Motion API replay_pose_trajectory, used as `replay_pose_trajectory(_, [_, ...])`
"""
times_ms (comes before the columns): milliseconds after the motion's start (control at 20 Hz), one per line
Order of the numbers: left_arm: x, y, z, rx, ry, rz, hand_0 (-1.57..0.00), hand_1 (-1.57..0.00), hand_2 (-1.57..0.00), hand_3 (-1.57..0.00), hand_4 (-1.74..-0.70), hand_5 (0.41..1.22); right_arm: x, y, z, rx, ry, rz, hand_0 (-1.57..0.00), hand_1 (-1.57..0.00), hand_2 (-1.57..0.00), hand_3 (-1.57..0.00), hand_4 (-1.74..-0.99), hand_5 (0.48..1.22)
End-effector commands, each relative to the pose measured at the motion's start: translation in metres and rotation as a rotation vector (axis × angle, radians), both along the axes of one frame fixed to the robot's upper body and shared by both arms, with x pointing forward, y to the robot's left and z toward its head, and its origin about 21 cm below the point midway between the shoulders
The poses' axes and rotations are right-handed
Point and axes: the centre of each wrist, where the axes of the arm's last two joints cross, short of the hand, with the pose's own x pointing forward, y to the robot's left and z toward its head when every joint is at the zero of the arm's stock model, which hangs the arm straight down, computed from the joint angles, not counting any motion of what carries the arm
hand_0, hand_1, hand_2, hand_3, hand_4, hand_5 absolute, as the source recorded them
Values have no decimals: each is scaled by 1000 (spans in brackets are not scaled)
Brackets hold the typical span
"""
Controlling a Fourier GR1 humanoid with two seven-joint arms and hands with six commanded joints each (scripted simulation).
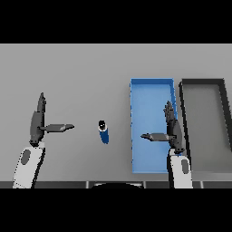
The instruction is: Pick up the blue pipe and place it into the blue bin.
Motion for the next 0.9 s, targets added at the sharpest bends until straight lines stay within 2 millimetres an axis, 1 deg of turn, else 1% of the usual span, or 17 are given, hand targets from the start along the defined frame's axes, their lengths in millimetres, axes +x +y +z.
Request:
replay_pose_trajectory(0, [0, 0, 0, 0, -5, 0, 1, 1, 1, 1, -1074, 591, 0, 0, 0, 0, 0, -1, 1, 1, 1, 1, -1225, 617])
replay_pose_trajectory(200, [-1, 1, 0, 1, -9, -1, 1, 1, 1, 1, -1074, 591, -1, 1, 0, 0, -1, 0, 1, 1, 1, 1, -1225, 617])
replay_pose_trajectory(250, [-2, -2, 0, -3, -9, -6, 1, 1, 1, 1, -1074, 591, -1, 3, -1, 3, 2, 0, 1, 1, 1, 1, -1225, 617])
replay_pose_trajectory(300, [-3, 9, 8, 67, -9, -174, 1, 1, 1, 1, -1074, 591, -8, -1, 1, -82, -56, 62, 1, 1, 1, 1, -1225, 617])
replay_pose_trajectory(350, [-6, 18, 12, 111, 6, -273, 1, 1, 1, 1, -1073, 590, -14, -6, 5, -148, -87, 96, 1, 1, 1, 1, -1224, 618])
replay_pose_trajectory(400, [-4, 25, 17, 136, 19, -320, 1, 1, 1, 1, -1074, 589, -20, -4, 6, -176, -95, 124, 1, 1, 1, 1, -1225, 618])
replay_pose_trajectory(450, [-5, 28, 18, 140, 28, -358, 1, 1, 1, 1, -1076, 587, -22, -8, 10, -205, -95, 131, 1, 1, 1, 1, -1225, 620])
replay_pose_trajectory(500, [-5, 30, 17, 145, 36, -386, 1, 1, 1, 1, -1077, 588, -26, -5, 10, -221, -93, 138, 1, 1, 1, 1, -1223, 620])
replay_pose_trajectory(550, [-8, 34, 18, 153, 33, -404, 1, 1, 1, 1, -1078, 591, -27, -8, 10, -245, -83, 136, 1, 1, 1, 1, -1215, 618])
replay_pose_trajectory(650, [-4, 34, 23, 157, 48, -412, 1, 1, 1, 1, -1080, 600, -27, -3, 10, -266, -73, 131, 1, 1, 1, 1, -1196, 609])
replay_pose_trajectory(700, [-6, 32, 22, 141, 46, -439, 1, 1, 1, 1, -1085, 604, -26, -3, 13, -271, -69, 123, 1, 1, 1, 1, -1186, 601])
replay_pose_trajectory(750, [-9, 34, 21, 137, 42, -461, 1, 1, 1, 1, -1086, 605, -25, -3, 14, -275, -72, 120, 1, 1, 1, 1, -1185, 597])
replay_pose_trajectory(850, [-17, 28, 21, 128, 41, -553, 1, 1, 1, 1, -1096, 583, -28, -4, 15, -278, -85, 139, 1, 1, 1, 1, -1187, 600])
